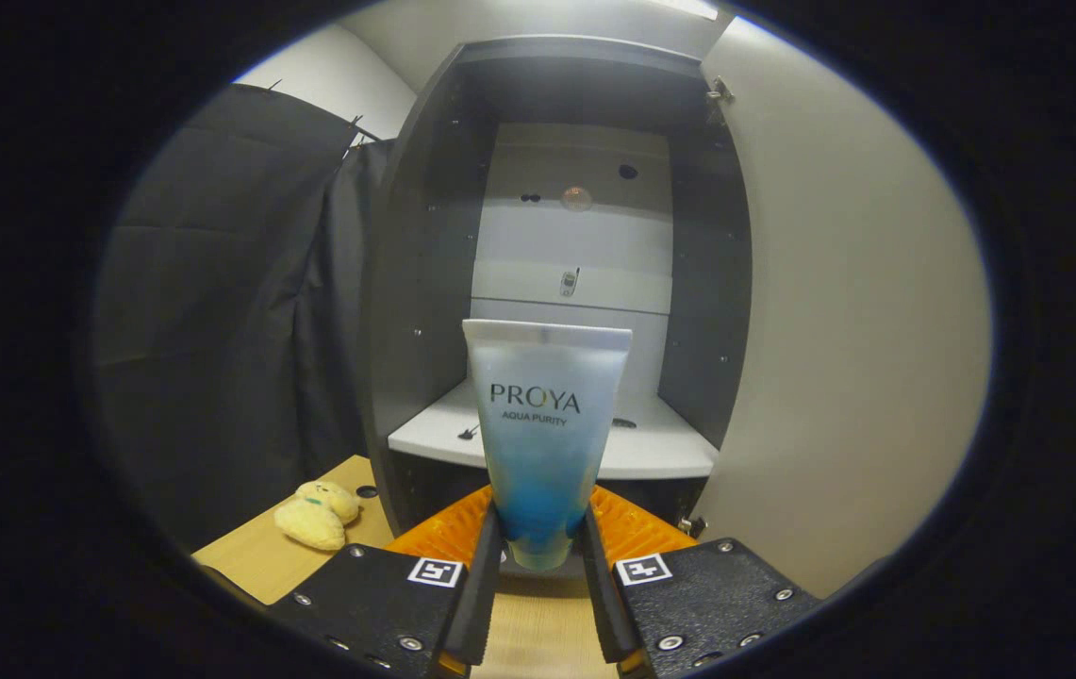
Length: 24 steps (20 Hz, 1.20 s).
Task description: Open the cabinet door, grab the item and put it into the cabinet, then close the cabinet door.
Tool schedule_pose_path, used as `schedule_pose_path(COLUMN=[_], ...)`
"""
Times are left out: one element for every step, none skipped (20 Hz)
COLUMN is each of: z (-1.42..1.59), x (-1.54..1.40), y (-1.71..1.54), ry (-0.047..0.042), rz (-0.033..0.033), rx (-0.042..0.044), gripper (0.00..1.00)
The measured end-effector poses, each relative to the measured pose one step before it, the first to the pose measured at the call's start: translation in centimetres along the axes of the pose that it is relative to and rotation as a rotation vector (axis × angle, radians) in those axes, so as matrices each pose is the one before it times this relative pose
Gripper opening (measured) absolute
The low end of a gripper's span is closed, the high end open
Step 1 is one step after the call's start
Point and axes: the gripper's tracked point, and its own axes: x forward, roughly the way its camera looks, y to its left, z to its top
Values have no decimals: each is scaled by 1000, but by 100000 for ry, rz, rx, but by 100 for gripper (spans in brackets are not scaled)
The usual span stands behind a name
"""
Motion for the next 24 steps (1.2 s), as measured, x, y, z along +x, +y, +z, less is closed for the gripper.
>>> schedule_pose_path(z=[975, 806, 650, 747, 720, 446, 354, 350, 262, 147, -100, -219, -276, -198, -285, -289, -444, -461, -727, -598, -711, -385, -356, -295], x=[1280, 1005, 957, 1092, 1219, 1088, 1204, 1206, 1270, 1297, 1254, 1292, 1141, 1077, 1330, 899, 589, 573, 445, 298, 261, 35, 281, 257], y=[-403, -360, -98, -266, -139, 102, -23, -41, 89, 12, 49, -49, -27, -126, 79, 51, 68, 64, 110, 46, -69, -230, 186, 6], ry=[-900, -598, -1040, -999, -694, -546, -331, -189, -267, 138, 378, 438, 727, 536, 334, 735, 922, 1192, 1573, 1658, 1536, 1285, 970, 630], rz=[-262, -196, -227, -332, 180, 665, 82, 327, 481, 250, 140, -359, -260, -454, 74, 16, 102, 560, 649, 924, 288, -389, 17, 42], rx=[-561, -815, -822, -618, 106, 396, -283, -407, -19, 247, 906, 556, -805, -640, 21, 199, 685, 1323, 1545, 993, -91, 38, 1034, 1274], gripper=[45, 45, 45, 45, 45, 45, 45, 45, 45, 45, 45, 45, 45, 45, 45, 45, 45, 45, 45, 45, 45, 45, 45, 45])
